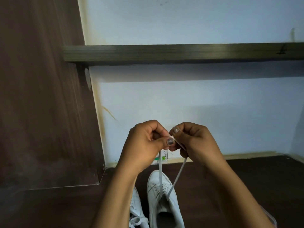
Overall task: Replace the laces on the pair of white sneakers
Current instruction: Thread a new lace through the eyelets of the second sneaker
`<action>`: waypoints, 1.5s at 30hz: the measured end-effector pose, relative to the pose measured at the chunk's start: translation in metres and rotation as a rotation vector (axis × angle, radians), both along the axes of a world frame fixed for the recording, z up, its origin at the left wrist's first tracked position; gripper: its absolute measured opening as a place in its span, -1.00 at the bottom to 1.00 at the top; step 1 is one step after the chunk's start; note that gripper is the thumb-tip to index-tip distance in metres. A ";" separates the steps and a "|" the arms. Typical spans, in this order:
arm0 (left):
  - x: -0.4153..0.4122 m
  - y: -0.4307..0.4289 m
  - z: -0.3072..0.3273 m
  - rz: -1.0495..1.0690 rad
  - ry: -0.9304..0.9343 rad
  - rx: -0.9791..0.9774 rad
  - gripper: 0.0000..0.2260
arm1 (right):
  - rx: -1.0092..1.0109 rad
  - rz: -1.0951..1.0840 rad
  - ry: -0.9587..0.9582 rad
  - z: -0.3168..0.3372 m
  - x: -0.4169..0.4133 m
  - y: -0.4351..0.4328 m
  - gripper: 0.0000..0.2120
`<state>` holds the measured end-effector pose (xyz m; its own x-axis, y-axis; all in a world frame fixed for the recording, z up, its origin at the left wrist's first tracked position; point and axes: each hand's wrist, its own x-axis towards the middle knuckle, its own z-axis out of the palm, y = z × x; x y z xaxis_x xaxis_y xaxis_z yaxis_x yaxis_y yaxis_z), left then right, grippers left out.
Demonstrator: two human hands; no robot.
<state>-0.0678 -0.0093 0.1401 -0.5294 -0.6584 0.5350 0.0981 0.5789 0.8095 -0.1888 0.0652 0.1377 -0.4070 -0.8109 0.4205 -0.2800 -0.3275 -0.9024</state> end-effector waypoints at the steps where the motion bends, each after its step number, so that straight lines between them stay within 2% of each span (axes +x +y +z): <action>1: 0.000 0.000 -0.001 0.033 -0.014 -0.077 -0.78 | 0.051 -0.011 -0.015 0.000 0.001 0.000 -0.92; 3: 0.000 0.000 -0.003 0.071 -0.031 -0.154 -0.79 | 0.124 -0.015 -0.017 0.001 0.000 0.002 -0.94; 7: -0.002 0.001 -0.008 0.036 0.031 -0.076 -0.75 | 0.135 0.015 0.009 0.002 0.001 0.005 -0.85; 11: -0.009 0.000 -0.010 0.123 0.123 -0.100 -0.65 | 0.151 -0.041 0.129 0.003 0.002 0.006 -0.85; 14: -0.010 -0.001 -0.011 0.151 0.151 -0.101 -0.66 | 0.173 -0.085 0.383 0.003 0.001 0.006 -0.84; 16: -0.009 -0.003 -0.011 0.178 0.141 -0.096 -0.69 | 0.171 -0.127 0.602 0.000 0.003 0.005 -0.74; 18: -0.009 -0.005 -0.011 0.166 0.142 -0.027 -0.73 | 0.079 -0.183 0.761 -0.007 0.005 -0.001 -0.70; 19: -0.009 -0.005 -0.011 0.145 0.158 0.025 -0.76 | 0.014 -0.210 0.810 -0.009 0.004 -0.004 -0.77; 20: -0.008 -0.005 -0.010 0.118 0.184 0.085 -0.78 | -0.032 -0.237 0.834 -0.012 0.002 -0.007 -0.84; 24: -0.007 -0.005 -0.009 0.007 0.301 0.282 -0.83 | -0.161 -0.263 0.839 -0.019 -0.003 -0.014 -0.74; 27: -0.009 -0.005 -0.008 -0.013 0.353 0.321 -0.80 | -0.166 -0.259 0.706 -0.025 0.001 -0.015 -0.67; 29: -0.011 -0.004 -0.008 -0.005 0.394 0.359 -0.78 | -0.210 -0.308 0.544 -0.030 0.010 -0.018 -0.65; 32: -0.013 -0.002 -0.009 -0.078 0.514 0.519 -0.75 | -0.293 -0.331 0.101 -0.040 0.025 -0.022 -0.73; 35: -0.011 -0.006 -0.013 -0.145 0.643 0.743 -0.73 | -0.256 -0.306 -0.368 -0.046 0.030 -0.025 -0.74; 37: -0.007 -0.014 -0.020 -0.065 0.648 0.793 -0.73 | -0.240 -0.248 -0.604 -0.046 0.024 -0.024 -0.70; 39: -0.002 -0.025 -0.031 0.016 0.620 0.775 -0.72 | -0.205 -0.213 -0.736 -0.045 0.016 -0.021 -0.68; 42: 0.007 -0.047 -0.052 0.166 0.464 0.653 -0.73 | -0.154 -0.180 -0.882 -0.048 0.005 -0.015 -0.71; 43: 0.011 -0.055 -0.061 0.270 0.328 0.534 -0.75 | -0.149 -0.176 -0.934 -0.051 0.001 -0.013 -0.72; 45: 0.018 -0.069 -0.078 0.508 -0.039 0.173 -0.78 | -0.104 -0.251 -0.935 -0.060 -0.011 -0.011 -0.72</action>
